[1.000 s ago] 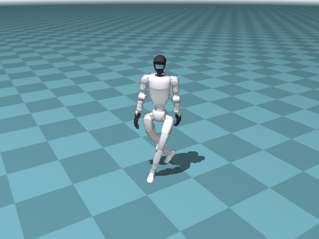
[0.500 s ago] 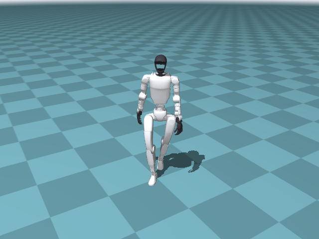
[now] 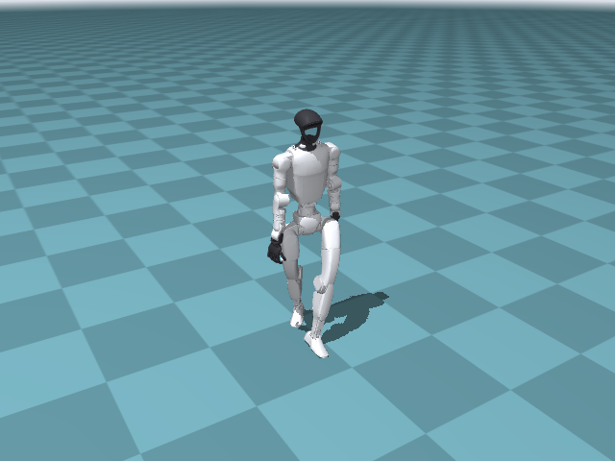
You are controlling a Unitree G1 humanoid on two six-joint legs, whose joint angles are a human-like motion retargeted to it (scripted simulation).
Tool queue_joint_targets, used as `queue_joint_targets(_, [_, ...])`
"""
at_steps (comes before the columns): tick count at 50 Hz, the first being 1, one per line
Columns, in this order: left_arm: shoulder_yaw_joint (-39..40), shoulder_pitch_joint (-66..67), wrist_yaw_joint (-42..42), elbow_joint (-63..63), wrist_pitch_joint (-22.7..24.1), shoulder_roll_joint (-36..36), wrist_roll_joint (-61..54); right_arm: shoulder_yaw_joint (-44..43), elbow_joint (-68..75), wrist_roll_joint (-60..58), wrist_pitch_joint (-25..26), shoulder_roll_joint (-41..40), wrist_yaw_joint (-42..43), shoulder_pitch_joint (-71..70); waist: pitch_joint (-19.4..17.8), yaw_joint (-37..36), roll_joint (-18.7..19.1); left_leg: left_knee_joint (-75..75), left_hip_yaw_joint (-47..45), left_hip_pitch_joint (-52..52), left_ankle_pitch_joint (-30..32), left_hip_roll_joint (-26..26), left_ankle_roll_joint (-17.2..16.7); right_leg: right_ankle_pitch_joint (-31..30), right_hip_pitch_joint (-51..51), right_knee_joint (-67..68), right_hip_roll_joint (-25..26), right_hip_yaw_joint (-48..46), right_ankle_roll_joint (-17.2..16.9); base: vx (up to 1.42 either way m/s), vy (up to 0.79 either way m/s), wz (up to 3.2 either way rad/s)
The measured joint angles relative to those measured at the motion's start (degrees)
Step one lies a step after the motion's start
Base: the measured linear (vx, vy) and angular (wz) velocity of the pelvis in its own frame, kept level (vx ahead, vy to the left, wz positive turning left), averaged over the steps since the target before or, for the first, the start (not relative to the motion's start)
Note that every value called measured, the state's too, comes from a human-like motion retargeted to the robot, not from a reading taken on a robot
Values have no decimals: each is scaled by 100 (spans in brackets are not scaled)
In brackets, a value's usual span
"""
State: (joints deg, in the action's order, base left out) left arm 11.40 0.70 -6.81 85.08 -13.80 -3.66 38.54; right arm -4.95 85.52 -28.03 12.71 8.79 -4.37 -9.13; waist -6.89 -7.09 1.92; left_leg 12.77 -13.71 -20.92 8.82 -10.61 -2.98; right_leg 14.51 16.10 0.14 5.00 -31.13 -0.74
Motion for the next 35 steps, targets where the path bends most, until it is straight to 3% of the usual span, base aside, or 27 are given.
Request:
queue_joint_targets(3, [-17,69,-189,122,-12,-11,179,107,-172,-47,-100,-23,-83,35,-20,-170,44,-610,301,15,370,-77,-138,-100,307,19,152,-6,-307,66,-5,0])
queue_joint_targets(5, [10,162,-232,205,-24,-12,269,192,-194,-187,-144,-20,-141,78,34,-220,-133,-399,-9,37,401,-163,631,-327,368,173,10,110,-509,84,-2,-24])
queue_joint_targets(8, [231,280,-169,331,-65,-44,258,335,-66,-335,-19,-157,60,136,93,-214,-338,77,553,-17,111,-199,970,-1287,398,707,-181,-58,-675,85,-3,-54])
queue_joint_targets(11, [319,348,-181,373,-71,-64,107,444,51,-190,24,-275,368,280,141,52,-159,-5,223,599,-287,356,1082,-2597,196,1763,-116,-340,-400,77,-7,-4])
queue_joint_targets(13, [326,301,-273,336,-49,-114,15,426,62,-199,26,-324,556,343,89,240,42,-35,398,955,-501,669,1061,-2966,-31,2791,-179,-669,-119,74,-3,-21])
queue_joint_targets(16, [230,53,-141,265,-65,-240,-116,359,61,-190,-30,-325,759,416,-61,495,257,-181,321,1480,-739,1075,989,-2466,-627,4212,-503,-942,149,53,-4,-25])
queue_joint_targets(20, [-58,-455,238,83,-93,-420,-265,237,167,39,-87,-273,671,555,-175,978,133,-680,279,2088,-787,967,1006,-1799,-1899,4767,-691,-673,144,58,-4,42])
queue_joint_targets(26, [-310,-1101,335,-694,88,-655,-388,131,461,80,-26,-224,543,849,-183,1417,-356,-1149,474,2860,-990,365,1162,-1146,-3241,2626,-764,-219,470,60,-7,36])
queue_joint_targets(32, [-505,-1412,501,-1377,292,-646,-578,-3,862,-26,61,-190,403,1035,-199,1596,-692,-1127,610,3619,-1410,-76,1582,-1027,-3873,826,-745,532,556,71,-6,33])
queue_joint_targets(35, [-606,-1294,486,-1506,364,-520,-595,-113,971,-104,152,-149,299,1073,-135,1464,-624,-865,632,3874,-1493,-80,1798,-1183,-3649,1034,-658,173,1125,95,-15,-22])
